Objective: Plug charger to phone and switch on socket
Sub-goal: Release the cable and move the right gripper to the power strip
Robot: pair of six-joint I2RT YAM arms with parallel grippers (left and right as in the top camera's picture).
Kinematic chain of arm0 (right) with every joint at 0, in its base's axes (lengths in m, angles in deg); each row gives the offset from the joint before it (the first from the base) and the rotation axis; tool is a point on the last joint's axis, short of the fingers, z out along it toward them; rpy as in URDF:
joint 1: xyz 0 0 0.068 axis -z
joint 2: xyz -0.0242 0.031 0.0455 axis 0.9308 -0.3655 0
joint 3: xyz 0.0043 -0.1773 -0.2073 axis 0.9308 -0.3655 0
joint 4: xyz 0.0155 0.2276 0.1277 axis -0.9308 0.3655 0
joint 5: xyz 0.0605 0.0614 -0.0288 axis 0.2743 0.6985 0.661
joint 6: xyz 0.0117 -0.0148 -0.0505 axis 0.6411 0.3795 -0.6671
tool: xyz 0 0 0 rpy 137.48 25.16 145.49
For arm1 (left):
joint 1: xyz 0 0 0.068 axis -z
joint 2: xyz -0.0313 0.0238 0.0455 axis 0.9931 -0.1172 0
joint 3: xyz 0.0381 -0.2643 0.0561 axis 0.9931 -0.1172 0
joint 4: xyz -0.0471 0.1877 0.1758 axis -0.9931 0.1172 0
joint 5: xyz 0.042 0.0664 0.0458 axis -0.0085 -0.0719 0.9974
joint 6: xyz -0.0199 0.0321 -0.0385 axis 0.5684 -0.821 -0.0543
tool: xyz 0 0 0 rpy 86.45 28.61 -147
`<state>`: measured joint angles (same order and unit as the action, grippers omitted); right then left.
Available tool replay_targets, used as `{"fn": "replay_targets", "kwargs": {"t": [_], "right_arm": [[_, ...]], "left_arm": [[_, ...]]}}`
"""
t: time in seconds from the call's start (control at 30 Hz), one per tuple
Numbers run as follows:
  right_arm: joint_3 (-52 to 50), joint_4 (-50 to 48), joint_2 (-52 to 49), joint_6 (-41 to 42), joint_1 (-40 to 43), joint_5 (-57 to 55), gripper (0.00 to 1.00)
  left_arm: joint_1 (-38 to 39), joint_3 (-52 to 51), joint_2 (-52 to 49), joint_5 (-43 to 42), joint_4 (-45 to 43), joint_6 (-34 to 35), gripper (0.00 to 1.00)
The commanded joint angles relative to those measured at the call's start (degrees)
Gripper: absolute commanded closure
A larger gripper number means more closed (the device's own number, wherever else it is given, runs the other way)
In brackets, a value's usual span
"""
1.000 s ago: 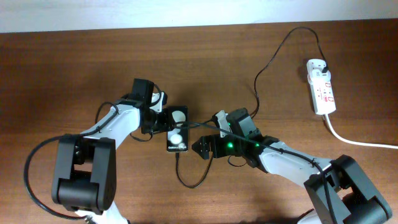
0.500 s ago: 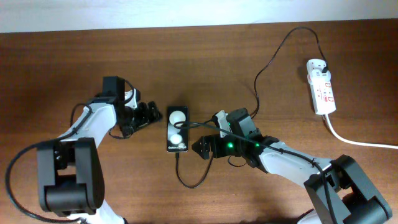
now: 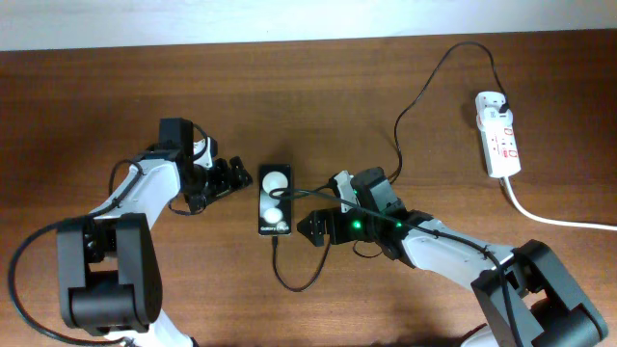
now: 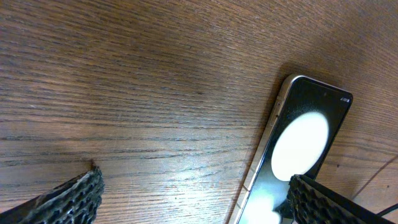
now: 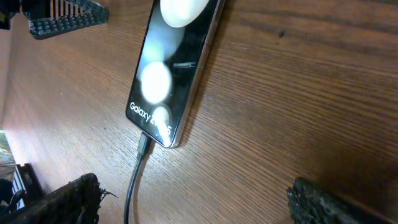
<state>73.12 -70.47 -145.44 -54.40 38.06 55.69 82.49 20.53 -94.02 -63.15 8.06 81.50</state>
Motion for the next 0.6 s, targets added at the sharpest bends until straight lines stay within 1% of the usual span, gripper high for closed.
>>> {"fn": "replay_targets", "kwargs": {"t": [0.0, 0.07, 0.1, 0.17, 0.2, 0.23, 0.3, 0.4, 0.5, 0.57], "right_arm": [[0.2, -1.0, -0.2, -0.1, 0.2, 1.2, 0.06], [3.2, 0.3, -0.1, 0.9, 0.2, 4.9, 0.11], [5.6, 3.3, 0.0, 0.9, 0.2, 5.5, 0.12], [13.8, 14.6, 0.0, 0.2, 0.2, 5.4, 0.12], [16.2, 17.5, 0.0, -0.6, 0.2, 5.4, 0.14], [20.6, 22.8, 0.0, -1.5, 0.2, 5.3, 0.14], [30.1, 34.1, 0.0, -3.2, 0.2, 1.6, 0.14], [44.2, 51.4, 0.0, -5.8, 0.3, -11.0, 0.14], [52.8, 62.2, 0.0, -6.0, 1.9, -19.1, 0.14], [57.2, 69.0, -0.1, -6.0, 6.8, -20.8, 0.14]], "left_arm": [[-0.4, -1.3, -1.7, 3.7, 0.5, -0.1, 0.01], [-0.4, -1.3, -1.7, 3.7, 0.5, -0.1, 0.01], [-0.4, -1.3, -1.7, 3.7, 0.5, -0.1, 0.01], [-0.4, -1.3, -1.7, 3.7, 0.5, -0.1, 0.01], [-0.4, -1.3, -1.7, 3.7, 0.5, -0.1, 0.01], [-0.4, -1.3, -1.7, 3.7, 0.5, -0.1, 0.01], [-0.4, -1.3, -1.7, 3.7, 0.5, -0.1, 0.01], [-0.4, -1.3, -1.7, 3.7, 0.5, -0.1, 0.01], [-0.4, -1.3, -1.7, 3.7, 0.5, -0.1, 0.01], [-0.4, -1.3, -1.7, 3.7, 0.5, -0.1, 0.01]]}}
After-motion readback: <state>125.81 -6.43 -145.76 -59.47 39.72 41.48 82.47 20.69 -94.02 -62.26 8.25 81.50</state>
